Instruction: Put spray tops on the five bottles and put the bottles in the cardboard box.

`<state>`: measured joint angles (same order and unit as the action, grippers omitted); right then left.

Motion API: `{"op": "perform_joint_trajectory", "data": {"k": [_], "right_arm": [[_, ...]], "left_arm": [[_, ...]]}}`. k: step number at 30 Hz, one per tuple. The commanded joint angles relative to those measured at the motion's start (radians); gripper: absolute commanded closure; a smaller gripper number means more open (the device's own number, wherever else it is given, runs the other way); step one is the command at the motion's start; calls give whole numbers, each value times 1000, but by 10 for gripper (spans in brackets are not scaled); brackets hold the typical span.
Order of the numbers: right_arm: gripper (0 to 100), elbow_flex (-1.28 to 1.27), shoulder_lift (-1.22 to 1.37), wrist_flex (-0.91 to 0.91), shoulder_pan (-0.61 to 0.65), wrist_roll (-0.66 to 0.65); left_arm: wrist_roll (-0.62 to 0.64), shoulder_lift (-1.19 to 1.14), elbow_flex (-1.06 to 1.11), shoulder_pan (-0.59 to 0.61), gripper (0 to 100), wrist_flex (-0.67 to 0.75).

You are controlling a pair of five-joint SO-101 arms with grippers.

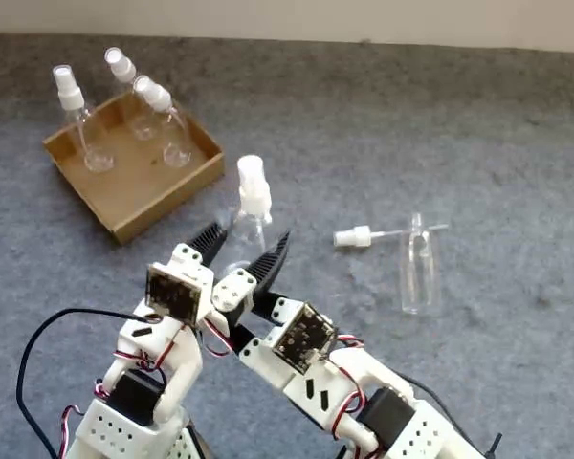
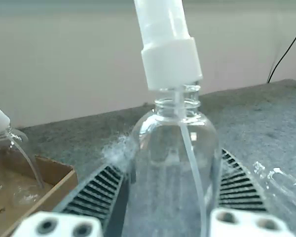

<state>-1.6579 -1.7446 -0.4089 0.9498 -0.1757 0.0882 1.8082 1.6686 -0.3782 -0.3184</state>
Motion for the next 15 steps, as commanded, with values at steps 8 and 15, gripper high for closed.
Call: {"op": "perform_joint_trajectory", "data": {"k": [8,15], "right_arm": [[991,13,-8,22,7,-9],[991,-7,-8,24,7,-9]], "left_arm": [[130,21,-147,-10,889,-172],[140,21,-166,-8,889,-186]]}}
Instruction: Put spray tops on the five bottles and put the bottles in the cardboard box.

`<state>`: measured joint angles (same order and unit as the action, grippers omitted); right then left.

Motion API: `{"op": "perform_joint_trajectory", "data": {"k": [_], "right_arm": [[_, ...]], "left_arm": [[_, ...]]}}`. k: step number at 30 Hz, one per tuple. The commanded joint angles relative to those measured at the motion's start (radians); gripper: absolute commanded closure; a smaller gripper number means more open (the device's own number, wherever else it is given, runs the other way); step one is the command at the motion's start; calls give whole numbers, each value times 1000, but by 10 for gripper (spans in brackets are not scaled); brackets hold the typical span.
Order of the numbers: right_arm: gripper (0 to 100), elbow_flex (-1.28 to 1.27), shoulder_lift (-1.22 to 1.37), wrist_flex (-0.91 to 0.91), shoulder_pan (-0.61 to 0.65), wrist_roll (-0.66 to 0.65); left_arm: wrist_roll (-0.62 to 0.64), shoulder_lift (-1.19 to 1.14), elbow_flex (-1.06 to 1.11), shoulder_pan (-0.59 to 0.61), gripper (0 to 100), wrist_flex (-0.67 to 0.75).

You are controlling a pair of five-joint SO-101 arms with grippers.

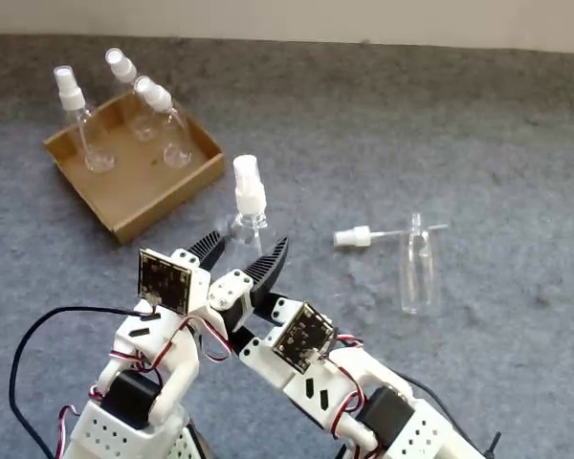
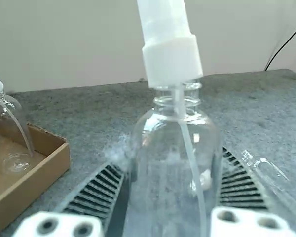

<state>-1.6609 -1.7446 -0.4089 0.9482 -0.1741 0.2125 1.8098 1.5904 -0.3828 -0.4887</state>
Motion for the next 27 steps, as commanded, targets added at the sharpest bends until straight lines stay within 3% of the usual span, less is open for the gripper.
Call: {"op": "perform_joint_trajectory", "data": {"k": [1,9,19,27], "right_arm": [[991,-15,-8,24,8,-11],[991,-30,-8,25,-18,-11],[991,-33,-8,25,-62,-11],[991,-39,-8,21,-62,-9]], "left_arm": [[15,19,-102,-4,889,-35],[20,19,-214,-4,889,-244],[14,19,-213,2,889,-247],[20,19,-183,183,889,-160]]}}
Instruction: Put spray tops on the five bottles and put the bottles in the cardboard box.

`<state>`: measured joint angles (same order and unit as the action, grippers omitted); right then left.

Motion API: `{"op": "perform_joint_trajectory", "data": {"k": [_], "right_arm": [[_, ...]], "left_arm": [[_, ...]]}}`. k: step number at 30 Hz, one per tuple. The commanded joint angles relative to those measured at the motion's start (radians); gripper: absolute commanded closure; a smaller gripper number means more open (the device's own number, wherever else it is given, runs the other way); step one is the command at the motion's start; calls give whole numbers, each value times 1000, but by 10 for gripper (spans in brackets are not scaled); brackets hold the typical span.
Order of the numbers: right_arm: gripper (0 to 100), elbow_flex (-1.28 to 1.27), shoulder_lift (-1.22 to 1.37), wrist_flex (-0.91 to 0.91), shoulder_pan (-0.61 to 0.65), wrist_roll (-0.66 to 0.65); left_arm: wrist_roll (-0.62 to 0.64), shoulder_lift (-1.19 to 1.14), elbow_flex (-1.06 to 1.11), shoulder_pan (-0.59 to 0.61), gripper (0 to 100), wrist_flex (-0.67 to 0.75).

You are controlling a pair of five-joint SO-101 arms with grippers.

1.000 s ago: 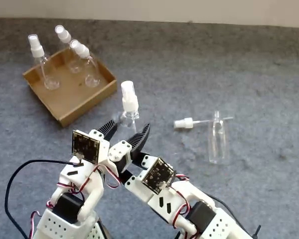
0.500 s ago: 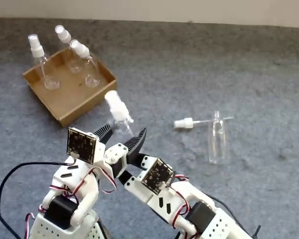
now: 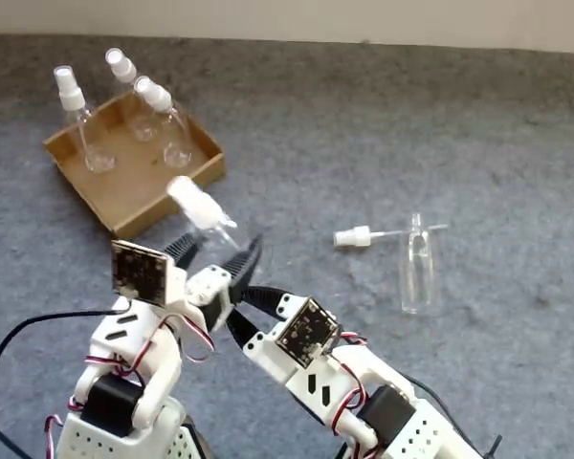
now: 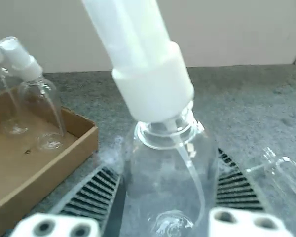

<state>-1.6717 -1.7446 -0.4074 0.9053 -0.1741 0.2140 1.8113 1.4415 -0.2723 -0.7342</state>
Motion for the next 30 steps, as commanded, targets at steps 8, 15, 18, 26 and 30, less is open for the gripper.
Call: {"op": "perform_joint_trajectory", "data": {"k": [8,15,18,26,30], "right_arm": [[991,-104,-8,24,-19,-9],[991,-104,-8,24,-22,-9],[991,-104,-8,24,-24,-9],[991,-104,-7,21,-25,-9],[991,-104,-7,19,-25,-9]], "left_arm": [[-64,16,130,340,889,471],[-302,15,191,386,889,522],[-304,15,171,387,889,488],[-307,12,-71,389,984,295],[-365,-81,-142,420,978,293]]}}
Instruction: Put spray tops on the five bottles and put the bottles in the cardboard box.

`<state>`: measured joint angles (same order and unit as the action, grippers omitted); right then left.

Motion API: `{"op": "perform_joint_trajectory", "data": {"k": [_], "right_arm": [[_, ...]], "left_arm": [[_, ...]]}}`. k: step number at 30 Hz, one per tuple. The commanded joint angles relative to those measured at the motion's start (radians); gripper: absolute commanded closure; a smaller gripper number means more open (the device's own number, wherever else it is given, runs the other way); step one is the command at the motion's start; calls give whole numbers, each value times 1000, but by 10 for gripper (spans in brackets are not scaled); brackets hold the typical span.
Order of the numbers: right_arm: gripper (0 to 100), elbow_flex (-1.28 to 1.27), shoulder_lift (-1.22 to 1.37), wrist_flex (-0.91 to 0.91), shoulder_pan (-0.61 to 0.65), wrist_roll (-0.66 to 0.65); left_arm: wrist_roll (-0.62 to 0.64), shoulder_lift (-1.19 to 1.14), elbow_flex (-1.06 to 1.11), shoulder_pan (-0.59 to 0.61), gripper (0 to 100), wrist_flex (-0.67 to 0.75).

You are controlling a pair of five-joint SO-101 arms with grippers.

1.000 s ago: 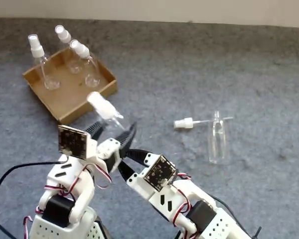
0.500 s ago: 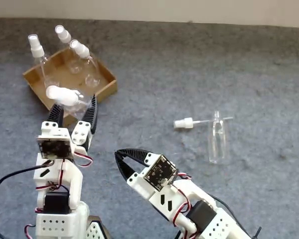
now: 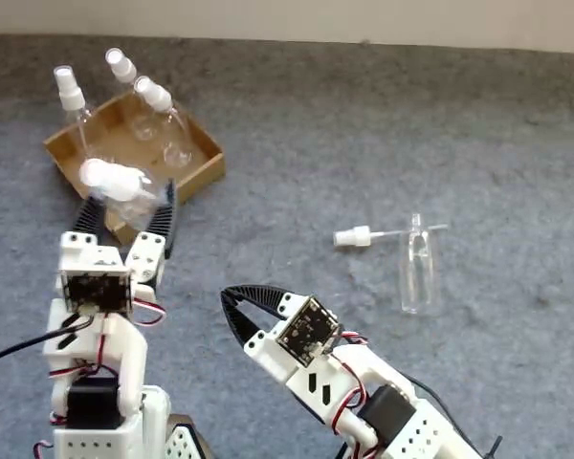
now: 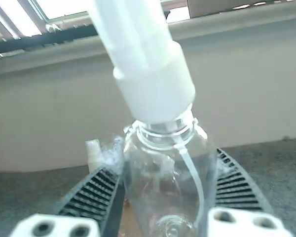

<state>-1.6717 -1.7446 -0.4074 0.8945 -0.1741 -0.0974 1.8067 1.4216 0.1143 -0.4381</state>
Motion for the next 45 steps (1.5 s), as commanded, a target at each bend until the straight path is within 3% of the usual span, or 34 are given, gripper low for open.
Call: {"op": "perform_joint_trajectory", "data": {"k": [1,8,27,32,37,45], "right_arm": [[991,-104,-7,19,-15,-9],[991,-104,-7,19,-15,-9],[991,-104,1,16,-15,-9],[991,-104,2,16,-15,-9],[991,-104,2,16,-16,-9],[991,-104,-5,-42,-16,-9]], "left_arm": [[-54,-122,-139,48,976,-5],[-52,-463,-291,94,976,15],[-51,-1247,-380,183,976,687],[-38,-1437,-486,180,973,718],[161,-1580,-578,188,973,717],[163,-1755,-696,196,972,741]]}}
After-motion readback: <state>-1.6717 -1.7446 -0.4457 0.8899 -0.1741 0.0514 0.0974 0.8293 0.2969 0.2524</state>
